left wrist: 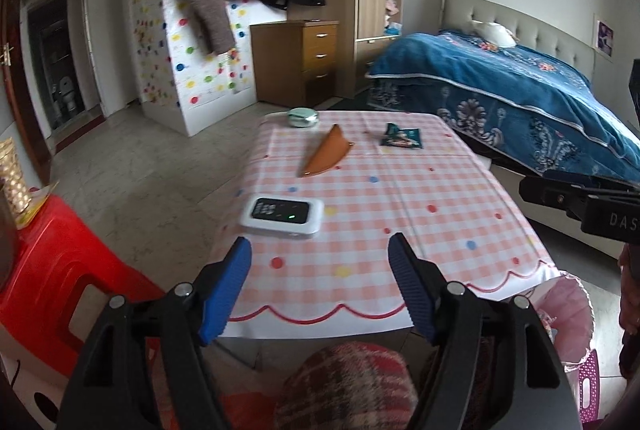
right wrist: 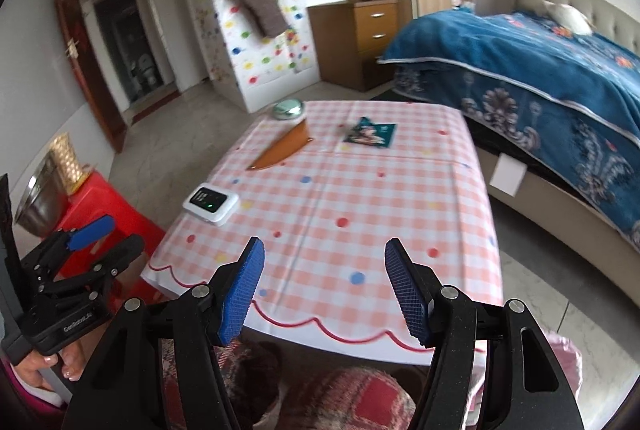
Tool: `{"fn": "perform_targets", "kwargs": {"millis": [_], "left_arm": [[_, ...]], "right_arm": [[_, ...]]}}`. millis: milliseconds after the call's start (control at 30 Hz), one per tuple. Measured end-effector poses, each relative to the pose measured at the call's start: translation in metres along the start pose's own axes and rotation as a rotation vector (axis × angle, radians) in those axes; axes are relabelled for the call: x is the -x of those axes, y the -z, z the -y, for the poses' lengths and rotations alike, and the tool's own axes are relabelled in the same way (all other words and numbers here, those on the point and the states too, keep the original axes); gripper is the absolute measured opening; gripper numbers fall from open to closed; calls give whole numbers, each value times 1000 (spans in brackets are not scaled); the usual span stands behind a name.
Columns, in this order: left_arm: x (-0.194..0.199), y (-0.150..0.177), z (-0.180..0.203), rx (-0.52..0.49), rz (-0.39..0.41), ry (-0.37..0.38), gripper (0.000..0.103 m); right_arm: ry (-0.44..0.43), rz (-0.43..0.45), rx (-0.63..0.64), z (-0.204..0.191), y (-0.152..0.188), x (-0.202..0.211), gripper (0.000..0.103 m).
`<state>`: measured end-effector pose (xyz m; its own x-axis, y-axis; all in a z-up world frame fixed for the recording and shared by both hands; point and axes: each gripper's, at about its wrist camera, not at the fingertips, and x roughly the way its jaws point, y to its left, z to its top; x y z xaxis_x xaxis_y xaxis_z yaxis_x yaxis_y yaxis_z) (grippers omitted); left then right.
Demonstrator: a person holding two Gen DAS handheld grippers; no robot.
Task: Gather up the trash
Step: 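Move both open grippers back over the table, then grasp the brown leather sheath with the left gripper and lift it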
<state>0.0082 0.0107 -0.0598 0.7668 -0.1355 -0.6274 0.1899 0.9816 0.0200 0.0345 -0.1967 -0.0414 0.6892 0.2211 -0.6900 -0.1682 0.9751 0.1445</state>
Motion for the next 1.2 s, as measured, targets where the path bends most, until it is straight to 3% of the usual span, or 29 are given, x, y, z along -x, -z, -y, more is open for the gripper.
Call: {"fn": "perform_targets", "kwargs": {"millis": [267,833,1000,1200], "left_arm": [[-28,-6,-19,31,-37,-25,70],[-77,-33,-18,-11,-68,-46,78],[-101,-48,-19,-28,-71,-50,87],[-146,-65,-11,-81,-113,-34,89]], "right_arm": [[-22,47,-21,-3,5,-13,64],[-8,57,10,9,-42,-45,64],[15,49,11,11,-52,-58,64],[50,29,-22,26,-63,-82,64]]}}
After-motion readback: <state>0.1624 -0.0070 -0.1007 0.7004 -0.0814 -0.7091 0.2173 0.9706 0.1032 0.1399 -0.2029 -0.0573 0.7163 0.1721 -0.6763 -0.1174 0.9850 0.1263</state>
